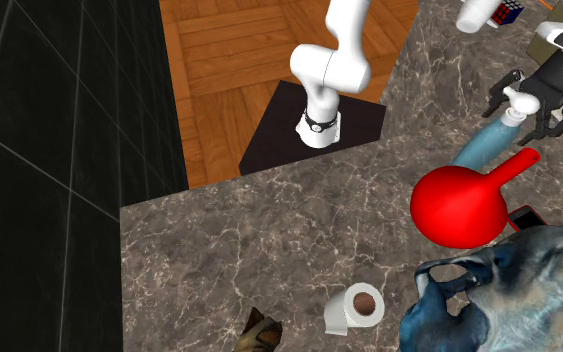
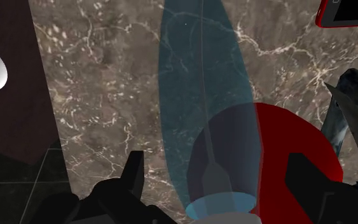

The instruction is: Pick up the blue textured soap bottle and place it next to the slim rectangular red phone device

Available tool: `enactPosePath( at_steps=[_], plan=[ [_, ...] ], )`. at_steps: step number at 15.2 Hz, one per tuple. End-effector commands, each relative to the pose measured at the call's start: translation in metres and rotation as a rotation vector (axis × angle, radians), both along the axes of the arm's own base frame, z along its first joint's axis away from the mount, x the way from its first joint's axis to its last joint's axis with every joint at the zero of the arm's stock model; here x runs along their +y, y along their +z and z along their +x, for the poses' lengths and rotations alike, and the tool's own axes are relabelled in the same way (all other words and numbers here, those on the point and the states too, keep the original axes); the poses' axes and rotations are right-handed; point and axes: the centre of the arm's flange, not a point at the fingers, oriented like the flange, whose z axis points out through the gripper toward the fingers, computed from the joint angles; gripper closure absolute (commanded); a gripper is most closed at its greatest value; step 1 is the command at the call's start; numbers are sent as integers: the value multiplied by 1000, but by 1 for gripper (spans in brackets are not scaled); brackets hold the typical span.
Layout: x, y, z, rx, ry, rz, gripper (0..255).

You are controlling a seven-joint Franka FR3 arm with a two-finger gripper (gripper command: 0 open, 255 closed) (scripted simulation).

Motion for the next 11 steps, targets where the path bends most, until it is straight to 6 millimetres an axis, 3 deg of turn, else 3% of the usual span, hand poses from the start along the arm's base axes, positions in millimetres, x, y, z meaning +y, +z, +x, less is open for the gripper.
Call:
enactPosePath(
  at_steps=[1, 3, 11],
  plan=[
    [4, 18, -7, 0, 0, 0, 0],
    [9, 39, -15, 0, 0, 0, 0],
    [9, 39, -15, 0, 0, 0, 0]
  ],
)
